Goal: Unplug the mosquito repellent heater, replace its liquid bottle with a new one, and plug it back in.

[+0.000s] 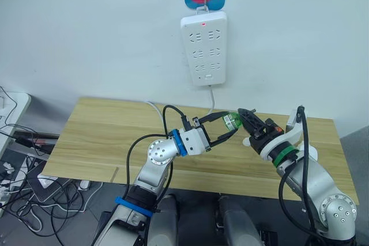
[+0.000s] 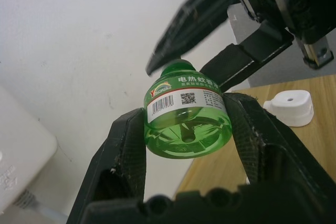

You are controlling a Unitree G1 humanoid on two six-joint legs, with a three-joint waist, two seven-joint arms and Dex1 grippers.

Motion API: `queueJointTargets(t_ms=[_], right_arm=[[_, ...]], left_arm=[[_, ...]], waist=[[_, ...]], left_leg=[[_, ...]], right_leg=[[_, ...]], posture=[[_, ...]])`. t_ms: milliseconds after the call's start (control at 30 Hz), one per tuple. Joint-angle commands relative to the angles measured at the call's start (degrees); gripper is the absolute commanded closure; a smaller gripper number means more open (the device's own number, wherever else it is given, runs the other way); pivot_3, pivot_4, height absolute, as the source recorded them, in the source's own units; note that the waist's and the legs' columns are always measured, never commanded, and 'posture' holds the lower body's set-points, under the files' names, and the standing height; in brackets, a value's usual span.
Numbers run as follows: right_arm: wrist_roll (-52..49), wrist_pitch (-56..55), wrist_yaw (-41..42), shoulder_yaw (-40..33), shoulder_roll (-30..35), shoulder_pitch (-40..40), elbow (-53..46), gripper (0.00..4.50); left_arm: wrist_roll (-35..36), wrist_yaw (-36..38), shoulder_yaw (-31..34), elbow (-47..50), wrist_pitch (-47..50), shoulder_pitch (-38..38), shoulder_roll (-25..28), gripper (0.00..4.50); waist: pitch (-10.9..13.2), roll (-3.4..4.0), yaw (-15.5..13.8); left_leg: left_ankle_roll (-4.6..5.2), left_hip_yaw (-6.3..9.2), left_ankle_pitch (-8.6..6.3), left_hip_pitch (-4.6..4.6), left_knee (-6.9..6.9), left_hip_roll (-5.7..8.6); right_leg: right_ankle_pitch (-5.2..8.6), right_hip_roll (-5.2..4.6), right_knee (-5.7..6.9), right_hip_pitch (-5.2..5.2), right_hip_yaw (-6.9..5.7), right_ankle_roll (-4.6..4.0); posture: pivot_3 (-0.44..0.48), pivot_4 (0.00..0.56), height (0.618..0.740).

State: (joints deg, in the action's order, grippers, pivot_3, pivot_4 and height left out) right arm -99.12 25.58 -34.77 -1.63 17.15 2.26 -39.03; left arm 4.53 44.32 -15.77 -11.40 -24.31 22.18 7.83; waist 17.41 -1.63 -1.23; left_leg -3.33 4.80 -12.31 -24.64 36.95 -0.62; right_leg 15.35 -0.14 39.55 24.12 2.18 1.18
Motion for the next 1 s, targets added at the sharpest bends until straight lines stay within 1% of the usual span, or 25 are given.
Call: queueJointTargets(t_ms=[33,67,100,133,167,267,367,400,500,567,633,667,733,767,833,867,900,1000], right_arm=[[-1.99,0.53,1.90,-0.15,1.66,-2.11,-3.92,1.31],[-2.52,0.57,2.21,-0.59,2.41,-3.14,-4.28,0.93],[-3.06,0.75,2.52,-1.06,3.45,-4.14,-4.69,0.46],[-3.92,0.94,2.70,-1.72,4.69,-5.26,-5.14,0.23],[-4.74,1.25,2.78,-2.40,6.14,-6.36,-5.55,0.11],[-8.16,2.74,3.19,-5.09,12.39,-9.71,-6.48,0.11],[-12.36,6.23,3.50,-10.08,22.02,-13.59,-5.87,0.11],[-13.21,8.49,4.13,-12.54,26.57,-15.08,-4.68,0.11],[-12.79,14.20,7.41,-18.23,37.26,-17.93,-0.48,0.11],[-8.99,20.05,8.08,-21.56,45.93,-19.43,6.82,0.11],[-3.09,24.68,10.00,-21.39,53.13,-17.21,17.29,0.11],[-0.94,26.17,11.22,-20.30,55.21,-15.36,21.87,0.11],[2.22,29.00,13.68,-17.79,56.96,-11.16,28.17,0.11],[3.70,30.42,14.99,-16.72,57.21,-9.08,30.36,0.11],[8.47,34.66,18.40,-11.85,57.01,-1.48,36.36,0.11],[10.36,36.27,19.67,-10.45,56.66,1.10,38.25,0.11],[12.44,38.66,20.82,-8.15,55.71,4.97,41.41,0.11],[18.29,43.81,23.47,-4.31,52.61,13.52,48.74,0.11]], left_arm=[[3.11,0.77,-0.30,1.42,1.80,-0.27,-0.93,2.34],[4.01,1.40,-0.21,1.40,2.67,-0.29,-0.94,2.34],[5.03,2.25,-0.15,1.42,3.66,-0.21,-0.78,2.34],[5.81,2.95,0.05,1.27,4.23,0.06,-0.59,2.34],[6.77,3.83,0.28,1.17,4.99,0.32,-0.43,2.34],[8.51,6.27,0.79,0.52,6.45,1.22,0.27,2.34],[10.05,9.36,0.88,0.14,7.22,1.86,1.33,2.34],[10.73,10.80,0.87,0.28,7.48,1.90,1.93,2.34],[12.26,14.06,0.91,0.62,7.98,1.97,3.31,2.34],[13.29,16.74,1.14,0.85,8.14,1.83,4.85,2.34],[14.13,18.97,1.58,0.88,8.23,1.85,6.17,2.34],[14.38,19.56,1.66,0.93,8.29,1.94,6.48,2.34],[14.62,20.21,1.70,1.05,8.46,2.10,6.74,2.34],[14.63,20.34,1.71,1.15,8.59,2.17,6.72,2.34],[14.60,20.51,1.90,1.53,8.84,2.17,6.67,2.34],[14.51,20.50,1.93,1.66,8.95,2.18,6.56,2.34],[14.43,20.42,1.95,2.10,9.00,1.89,6.59,2.34],[14.33,20.19,1.96,3.61,9.29,0.86,6.84,2.34]], waist=[[-0.02,0.00,-0.01],[-0.03,-0.02,0.00],[-0.04,-0.01,0.00],[-0.05,-0.01,0.00],[-0.06,0.00,0.01],[-0.07,0.00,0.02],[-0.11,0.01,0.04],[-0.11,0.02,0.05],[-0.12,0.01,0.15],[-0.12,0.00,0.19],[-0.11,-0.01,0.23],[-0.10,-0.03,0.26],[-0.10,-0.02,0.24],[-0.09,-0.04,0.24],[-0.08,-0.03,0.30],[-0.07,-0.04,0.29],[-0.06,-0.02,0.19],[-0.03,-0.04,0.15]], left_leg=[[0.00,0.00,0.00,0.00,0.00,0.01],[0.00,-0.01,0.00,0.00,0.00,0.01],[0.00,0.01,0.00,-0.01,0.00,0.00],[0.00,0.00,0.00,-0.01,0.00,0.02],[0.00,-0.01,0.00,-0.01,0.00,0.03],[0.00,-0.01,0.00,0.00,0.02,0.02],[0.01,-0.02,0.01,0.01,0.04,0.04],[0.02,-0.05,0.01,0.01,0.03,0.05],[0.02,-0.09,0.01,0.03,0.04,0.04],[0.03,-0.17,0.01,0.11,0.02,0.04],[0.04,-0.24,0.02,0.17,0.04,0.05],[0.06,-0.28,0.03,0.19,0.02,0.04],[0.08,-0.33,0.04,0.20,0.04,0.04],[0.08,-0.32,0.04,0.20,0.01,0.03],[0.09,-0.33,0.03,0.19,0.01,0.04],[0.10,-0.32,0.03,0.17,-0.01,0.01],[0.10,-0.34,0.03,0.18,0.00,0.02],[0.11,-0.33,0.02,0.15,0.00,-0.01]], right_leg=[[0.00,0.00,0.00,0.00,0.01,0.00],[0.00,-0.01,-0.01,0.00,0.01,0.00],[0.00,-0.01,-0.03,-0.01,0.00,0.00],[0.00,-0.01,-0.02,-0.02,0.00,0.00],[0.00,-0.01,-0.02,-0.02,0.01,0.00],[0.00,-0.02,-0.02,-0.03,0.01,0.00],[0.00,-0.01,0.02,-0.04,0.01,0.00],[0.00,-0.02,0.01,-0.04,0.01,0.00],[0.00,-0.01,0.00,-0.06,0.02,0.00],[0.00,0.00,0.03,-0.09,0.04,0.00],[0.00,0.01,0.05,-0.12,0.05,0.01],[0.00,0.02,0.01,-0.12,0.05,0.01],[0.01,0.05,-0.03,-0.12,0.09,0.02],[0.01,0.05,-0.04,-0.12,0.09,0.02],[0.01,0.12,-0.12,-0.12,0.08,0.02],[0.00,0.10,-0.12,-0.10,0.10,0.01],[0.00,0.10,-0.11,-0.11,0.12,0.01],[0.00,0.10,-0.13,-0.09,0.12,0.01]], posture=[[0.145,0.256,0.740],[0.140,0.252,0.740],[0.140,0.252,0.740],[0.137,0.253,0.740],[0.137,0.253,0.740],[0.129,0.253,0.740],[0.115,0.259,0.740],[0.112,0.262,0.740],[0.102,0.273,0.740],[0.100,0.277,0.740],[0.100,0.286,0.740],[0.102,0.290,0.740],[0.110,0.296,0.740],[0.115,0.299,0.740],[0.123,0.304,0.740],[0.125,0.305,0.740],[0.136,0.309,0.740],[0.155,0.311,0.740]])
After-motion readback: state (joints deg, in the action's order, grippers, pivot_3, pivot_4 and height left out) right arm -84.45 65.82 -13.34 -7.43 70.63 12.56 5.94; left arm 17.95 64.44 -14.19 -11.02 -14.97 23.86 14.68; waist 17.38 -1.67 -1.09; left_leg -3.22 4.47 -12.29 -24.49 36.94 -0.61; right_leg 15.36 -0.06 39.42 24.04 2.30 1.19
